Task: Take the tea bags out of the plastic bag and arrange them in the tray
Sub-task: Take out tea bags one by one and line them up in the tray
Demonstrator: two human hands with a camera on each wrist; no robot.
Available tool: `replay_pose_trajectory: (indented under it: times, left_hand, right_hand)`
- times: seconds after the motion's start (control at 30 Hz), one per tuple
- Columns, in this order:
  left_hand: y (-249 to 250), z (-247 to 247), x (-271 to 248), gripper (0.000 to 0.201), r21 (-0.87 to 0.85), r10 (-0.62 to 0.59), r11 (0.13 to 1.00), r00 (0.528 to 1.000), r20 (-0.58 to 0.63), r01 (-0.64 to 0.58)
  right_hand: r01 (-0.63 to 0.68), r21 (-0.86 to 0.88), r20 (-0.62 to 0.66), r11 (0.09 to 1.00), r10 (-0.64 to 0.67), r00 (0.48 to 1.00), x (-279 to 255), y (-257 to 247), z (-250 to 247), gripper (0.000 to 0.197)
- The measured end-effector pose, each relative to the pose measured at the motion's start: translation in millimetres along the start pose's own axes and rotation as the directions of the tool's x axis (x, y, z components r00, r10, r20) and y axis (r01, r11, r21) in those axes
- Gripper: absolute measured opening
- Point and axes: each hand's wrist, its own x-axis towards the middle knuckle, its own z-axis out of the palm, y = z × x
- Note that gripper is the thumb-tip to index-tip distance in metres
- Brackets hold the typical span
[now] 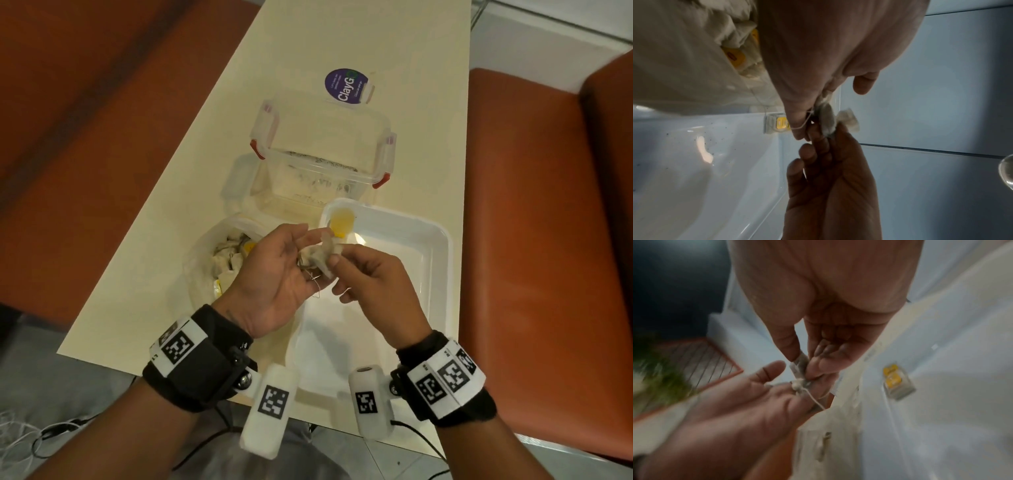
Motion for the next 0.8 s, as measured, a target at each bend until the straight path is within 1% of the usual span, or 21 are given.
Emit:
replay_pose_trajectory:
  times: [0.03,0.1,0.23,0.3,0.4,0.53,0.67,0.8]
  left_hand:
    - [-1,1,0,0.047,0.016,0.013,1.0,1.0,0.007,-0.014]
    - [-2,-1,2,0.037,0.087,0.048,0.995,0.999,0.001,-0.048]
    - [-5,-5,1,0.031,0.302,0.076,0.951,0.997,-0.003,-0.072]
    - [-5,-6,-1,0.029,0.376,0.091,0.923,0.996,-0.017,-0.078]
    - [-7,-6,-1,0.024,0.432,0.128,0.898,0.99,-0.064,-0.088]
    - [-9,-6,0,0.016,0.502,0.177,0.858,0.98,-0.091,-0.108]
    - [-8,-6,-4,0.021,0.526,0.155,0.844,0.986,-0.055,-0.104]
    - [-6,-5,-6,0.02,0.556,0.171,0.826,0.982,-0.081,-0.098]
  right_hand:
    - [-0.038,0.076,0.025,0.996,0.036,0.999,0,-1,-2,0.019]
    - [-0.077,0.155,0.052,0.985,0.069,0.996,0,-3,-5,0.023]
    - [-0.062,0.163,0.019,0.985,0.06,0.998,2,-5,-7,0.021]
    - [-0.05,0.157,-0.009,0.986,0.052,0.999,3,-4,-7,0.018]
    - [-0.026,0.141,-0.042,0.99,0.032,0.999,5,-4,-9,0.013]
    - [-0.022,0.134,-0.029,0.991,0.027,0.999,6,-5,-12,0.004]
    - [-0.024,0.166,-0.04,0.986,0.031,0.999,8,-6,-14,0.004]
    - [-0.039,0.185,-0.05,0.982,0.049,0.998,10,-6,-14,0.006]
